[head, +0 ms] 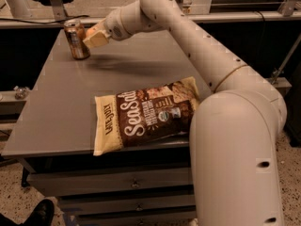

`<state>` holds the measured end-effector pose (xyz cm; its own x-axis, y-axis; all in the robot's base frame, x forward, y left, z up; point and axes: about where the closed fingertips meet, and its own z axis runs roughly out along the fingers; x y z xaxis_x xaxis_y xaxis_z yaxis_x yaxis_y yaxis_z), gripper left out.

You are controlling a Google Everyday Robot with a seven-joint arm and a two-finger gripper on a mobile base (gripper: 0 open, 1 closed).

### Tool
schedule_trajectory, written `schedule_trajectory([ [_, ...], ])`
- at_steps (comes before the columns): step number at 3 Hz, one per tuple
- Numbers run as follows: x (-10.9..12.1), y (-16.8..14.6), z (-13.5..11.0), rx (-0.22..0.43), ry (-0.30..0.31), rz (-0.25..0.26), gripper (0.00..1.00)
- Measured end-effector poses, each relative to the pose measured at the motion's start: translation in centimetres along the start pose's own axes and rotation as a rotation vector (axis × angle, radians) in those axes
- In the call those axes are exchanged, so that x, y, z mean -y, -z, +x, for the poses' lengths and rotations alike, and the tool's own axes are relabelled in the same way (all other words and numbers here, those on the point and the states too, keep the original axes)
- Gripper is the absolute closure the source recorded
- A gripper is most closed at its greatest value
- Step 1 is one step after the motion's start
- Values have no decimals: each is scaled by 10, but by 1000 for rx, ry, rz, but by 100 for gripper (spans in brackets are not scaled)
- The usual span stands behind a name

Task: Move orange near orange can

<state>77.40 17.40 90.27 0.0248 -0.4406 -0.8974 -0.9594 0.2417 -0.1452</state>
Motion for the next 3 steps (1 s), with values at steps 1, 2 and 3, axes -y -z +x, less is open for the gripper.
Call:
schedule_trajectory([
  [1, -9, -12, 8, -18, -11, -28, 100],
  [2, -19, -24, 15, -41, -11, -60, 100],
  [3, -24, -34, 26, -71, -15, -75, 100],
])
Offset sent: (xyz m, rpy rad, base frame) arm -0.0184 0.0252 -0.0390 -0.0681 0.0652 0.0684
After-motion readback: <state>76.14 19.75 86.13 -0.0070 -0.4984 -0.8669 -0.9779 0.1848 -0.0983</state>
